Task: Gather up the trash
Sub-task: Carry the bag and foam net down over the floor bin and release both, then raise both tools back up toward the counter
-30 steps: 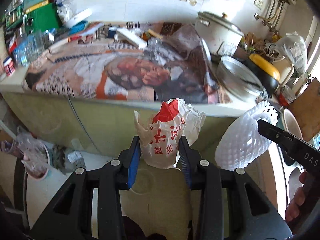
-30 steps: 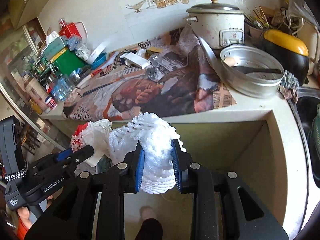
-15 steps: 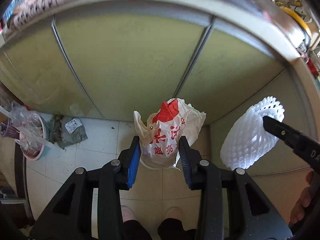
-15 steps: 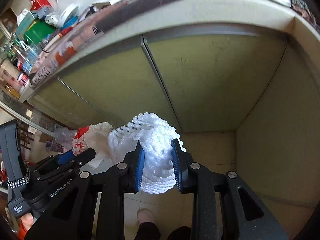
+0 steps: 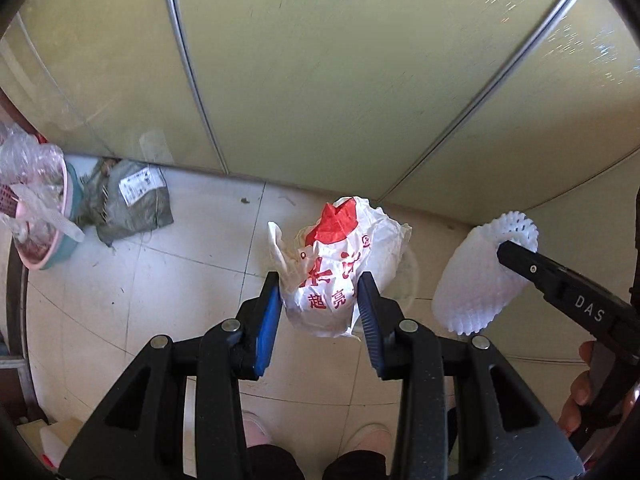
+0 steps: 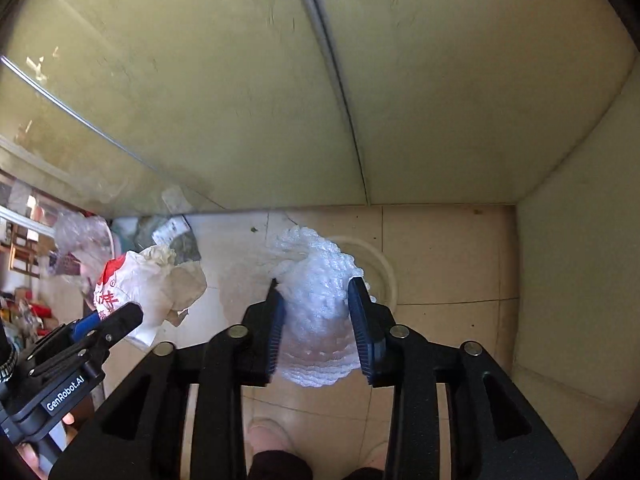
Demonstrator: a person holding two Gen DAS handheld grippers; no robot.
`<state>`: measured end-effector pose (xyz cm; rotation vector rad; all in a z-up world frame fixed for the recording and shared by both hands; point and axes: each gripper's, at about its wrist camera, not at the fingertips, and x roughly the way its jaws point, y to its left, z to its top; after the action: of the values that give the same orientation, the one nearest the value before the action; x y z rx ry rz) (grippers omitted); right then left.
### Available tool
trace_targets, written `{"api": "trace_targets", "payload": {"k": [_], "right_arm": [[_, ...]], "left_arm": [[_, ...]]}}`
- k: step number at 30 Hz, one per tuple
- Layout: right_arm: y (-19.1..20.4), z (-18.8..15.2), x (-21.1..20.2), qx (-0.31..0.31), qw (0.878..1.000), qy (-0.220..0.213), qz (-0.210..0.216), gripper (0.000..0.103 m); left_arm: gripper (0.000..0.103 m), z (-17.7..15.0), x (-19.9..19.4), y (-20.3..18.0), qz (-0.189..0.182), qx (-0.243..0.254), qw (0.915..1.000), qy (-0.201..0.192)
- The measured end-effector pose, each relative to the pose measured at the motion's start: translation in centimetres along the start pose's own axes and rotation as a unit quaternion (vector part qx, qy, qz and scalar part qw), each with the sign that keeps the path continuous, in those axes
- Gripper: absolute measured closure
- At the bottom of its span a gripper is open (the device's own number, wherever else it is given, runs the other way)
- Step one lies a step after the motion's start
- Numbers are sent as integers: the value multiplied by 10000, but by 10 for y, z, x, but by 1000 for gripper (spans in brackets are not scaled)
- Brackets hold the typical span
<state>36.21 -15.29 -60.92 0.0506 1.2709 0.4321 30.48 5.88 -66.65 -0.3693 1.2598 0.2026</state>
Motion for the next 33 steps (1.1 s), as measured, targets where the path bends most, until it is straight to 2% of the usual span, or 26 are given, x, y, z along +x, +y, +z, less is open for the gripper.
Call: {"api": "trace_targets", "payload": {"k": [4,9,13,16,21,27,33], "right_arm": [[-5,0,12,-37,9999,128,-67,57],[-21,-2,11,-69,9998,157,134,55],[-27,2,8,-137,9999,79,42,53],[-29,2,1,-167,9998,-13,-126,53],[-39,2,-11,-74,9998,-77,-139,52],[-34,4,-35,-9,9997,-151,-203,52],[-15,14,-84,-63,9994,-251,-222,52]], "left_arm": [[66,-4,22,-1,-4,40,10000,45],[65,-3,38,-18,-17,193,9998,73],[62,1,50,-34,-160,272,9994,173],[51,2,58,-51,-187,388,9986,295],[44,3,65,-61,-213,496,9973,493],[44,4,39,-63,-139,578,9973,441],[44,20,-37,-62,-136,685,9975,144]]}}
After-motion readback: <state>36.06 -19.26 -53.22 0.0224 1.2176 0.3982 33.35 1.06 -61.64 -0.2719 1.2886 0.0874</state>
